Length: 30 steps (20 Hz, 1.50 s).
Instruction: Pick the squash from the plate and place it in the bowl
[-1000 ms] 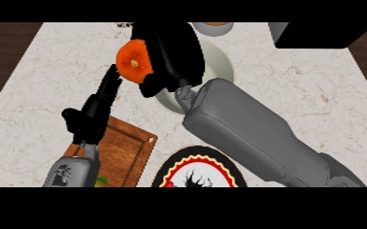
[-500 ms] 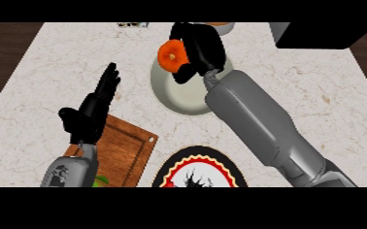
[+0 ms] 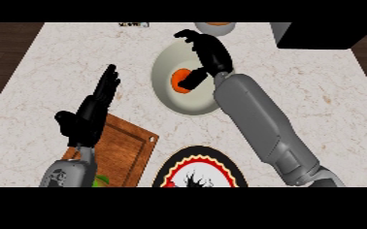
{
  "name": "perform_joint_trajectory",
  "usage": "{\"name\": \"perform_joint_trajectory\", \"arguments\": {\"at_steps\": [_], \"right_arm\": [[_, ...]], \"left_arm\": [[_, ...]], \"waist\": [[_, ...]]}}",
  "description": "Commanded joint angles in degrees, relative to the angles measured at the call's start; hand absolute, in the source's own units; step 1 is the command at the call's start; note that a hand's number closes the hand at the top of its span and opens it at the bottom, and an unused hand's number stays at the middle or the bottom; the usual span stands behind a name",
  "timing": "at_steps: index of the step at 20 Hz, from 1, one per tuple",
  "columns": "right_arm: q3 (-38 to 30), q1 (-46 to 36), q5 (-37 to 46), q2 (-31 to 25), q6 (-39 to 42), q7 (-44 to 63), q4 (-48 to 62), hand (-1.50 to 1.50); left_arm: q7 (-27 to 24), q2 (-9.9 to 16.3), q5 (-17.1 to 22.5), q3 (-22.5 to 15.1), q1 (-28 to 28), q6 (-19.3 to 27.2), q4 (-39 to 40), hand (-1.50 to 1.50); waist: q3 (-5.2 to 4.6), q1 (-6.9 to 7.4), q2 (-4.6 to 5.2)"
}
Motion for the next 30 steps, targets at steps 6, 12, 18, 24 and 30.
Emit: {"name": "perform_joint_trajectory", "arguments": {"at_steps": [6,12,18,24,30], "right_arm": [[-9.48,1.84,-6.59,0.96,-5.61,-15.64,-1.47,-1.50],[-13.04,5.65,-12.21,-0.68,0.29,-9.12,-11.72,-1.50],[-17.30,9.12,-19.92,-3.27,8.31,-3.86,-20.79,-1.50],[-18.71,16.83,-24.90,-7.03,17.13,-5.05,-27.07,-1.50],[-20.28,25.69,-27.55,-12.64,25.87,-11.12,-30.09,-1.50]], "left_arm": [[-1.45,1.60,1.02,1.73,0.89,-1.63,0.27,0.00],[0.12,-0.49,-1.27,1.60,-1.89,1.93,2.39,0.00],[-0.63,-0.02,-0.37,2.04,0.40,0.85,0.85,0.00],[-0.11,1.48,1.37,3.42,-0.15,-1.65,1.05,0.00],[1.12,-2.06,-2.04,-0.06,0.59,1.94,-1.05,0.00]], "waist": [[-0.01,-0.47,-0.14],[-0.02,-1.69,-0.52],[-0.03,-1.91,-0.62],[-0.03,-1.41,-0.48],[-0.01,-1.31,-0.43]]}}
